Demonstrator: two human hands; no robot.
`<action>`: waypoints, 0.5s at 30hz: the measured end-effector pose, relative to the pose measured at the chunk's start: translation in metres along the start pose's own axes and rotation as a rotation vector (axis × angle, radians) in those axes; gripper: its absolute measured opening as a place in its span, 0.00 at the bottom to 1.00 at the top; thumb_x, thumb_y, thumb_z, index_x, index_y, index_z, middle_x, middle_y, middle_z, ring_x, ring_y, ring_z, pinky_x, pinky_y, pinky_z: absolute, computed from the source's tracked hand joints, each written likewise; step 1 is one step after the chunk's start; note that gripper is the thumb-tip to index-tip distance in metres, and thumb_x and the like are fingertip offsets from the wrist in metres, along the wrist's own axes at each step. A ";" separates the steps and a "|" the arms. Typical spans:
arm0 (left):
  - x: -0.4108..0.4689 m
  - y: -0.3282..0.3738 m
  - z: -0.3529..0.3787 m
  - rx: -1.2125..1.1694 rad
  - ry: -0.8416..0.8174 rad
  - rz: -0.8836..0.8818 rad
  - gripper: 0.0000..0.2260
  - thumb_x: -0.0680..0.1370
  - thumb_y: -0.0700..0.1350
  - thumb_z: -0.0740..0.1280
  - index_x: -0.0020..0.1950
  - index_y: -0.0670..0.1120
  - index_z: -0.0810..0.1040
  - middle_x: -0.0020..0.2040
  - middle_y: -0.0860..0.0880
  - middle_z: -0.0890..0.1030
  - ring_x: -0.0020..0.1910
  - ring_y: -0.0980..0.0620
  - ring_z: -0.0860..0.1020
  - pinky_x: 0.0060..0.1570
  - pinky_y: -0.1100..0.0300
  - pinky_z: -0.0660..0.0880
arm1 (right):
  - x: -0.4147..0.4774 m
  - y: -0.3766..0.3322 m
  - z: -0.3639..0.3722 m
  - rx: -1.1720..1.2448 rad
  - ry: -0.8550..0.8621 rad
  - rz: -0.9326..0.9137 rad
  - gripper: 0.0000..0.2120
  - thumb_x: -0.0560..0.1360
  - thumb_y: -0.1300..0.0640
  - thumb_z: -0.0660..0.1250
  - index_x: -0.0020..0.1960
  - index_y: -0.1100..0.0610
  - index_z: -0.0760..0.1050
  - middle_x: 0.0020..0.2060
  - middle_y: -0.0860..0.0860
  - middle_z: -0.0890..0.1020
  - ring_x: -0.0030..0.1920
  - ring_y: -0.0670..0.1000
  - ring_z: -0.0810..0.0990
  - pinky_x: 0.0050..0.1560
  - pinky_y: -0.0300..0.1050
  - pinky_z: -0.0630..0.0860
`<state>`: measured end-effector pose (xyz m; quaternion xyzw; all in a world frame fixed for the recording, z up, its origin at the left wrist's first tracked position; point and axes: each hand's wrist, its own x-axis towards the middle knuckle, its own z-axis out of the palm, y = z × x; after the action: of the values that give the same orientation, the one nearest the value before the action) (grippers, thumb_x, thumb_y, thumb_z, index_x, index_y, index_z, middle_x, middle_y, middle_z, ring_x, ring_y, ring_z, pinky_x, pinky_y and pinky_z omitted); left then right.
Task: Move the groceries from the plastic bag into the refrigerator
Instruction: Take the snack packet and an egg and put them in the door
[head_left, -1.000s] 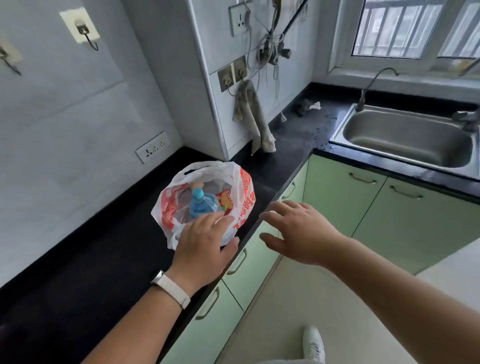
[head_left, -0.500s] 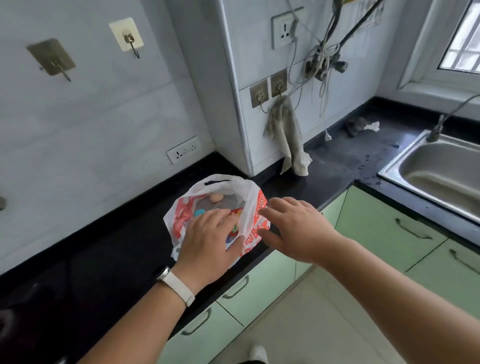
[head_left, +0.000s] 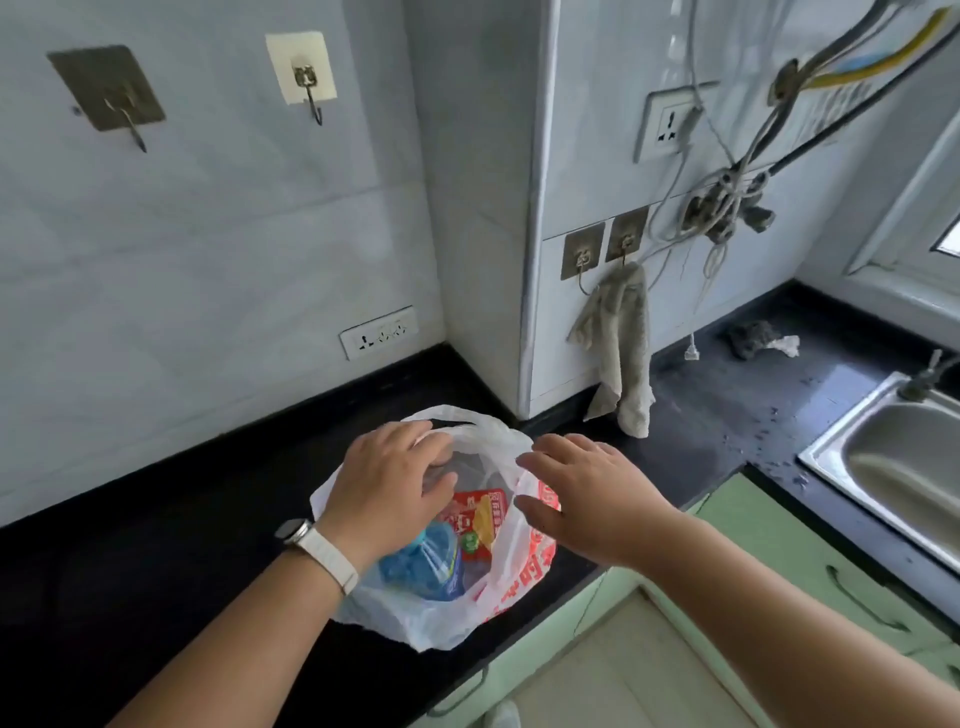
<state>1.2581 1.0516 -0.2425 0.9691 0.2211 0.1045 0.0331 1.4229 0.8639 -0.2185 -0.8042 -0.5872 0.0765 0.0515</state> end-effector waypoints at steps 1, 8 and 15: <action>0.009 -0.011 0.006 0.001 -0.031 -0.007 0.21 0.76 0.61 0.56 0.62 0.54 0.77 0.62 0.54 0.78 0.61 0.50 0.76 0.59 0.50 0.74 | 0.012 0.001 0.001 -0.004 -0.006 -0.009 0.27 0.79 0.35 0.51 0.73 0.46 0.65 0.70 0.47 0.70 0.68 0.52 0.70 0.67 0.51 0.69; 0.043 -0.064 0.055 -0.132 -0.270 -0.056 0.20 0.78 0.58 0.62 0.68 0.54 0.74 0.68 0.55 0.75 0.66 0.50 0.73 0.62 0.52 0.72 | 0.076 0.004 0.030 0.152 -0.113 0.009 0.25 0.79 0.38 0.58 0.73 0.45 0.66 0.68 0.45 0.71 0.67 0.50 0.70 0.66 0.49 0.72; 0.056 -0.085 0.096 -0.226 -0.342 -0.038 0.20 0.78 0.56 0.62 0.71 0.59 0.71 0.63 0.56 0.77 0.64 0.53 0.73 0.66 0.54 0.69 | 0.122 0.018 0.071 0.199 -0.235 0.029 0.25 0.79 0.40 0.60 0.73 0.46 0.65 0.67 0.46 0.72 0.65 0.50 0.72 0.64 0.48 0.74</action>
<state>1.2924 1.1511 -0.3356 0.9585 0.2175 -0.0382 0.1805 1.4631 0.9746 -0.2990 -0.7889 -0.5671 0.2289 0.0608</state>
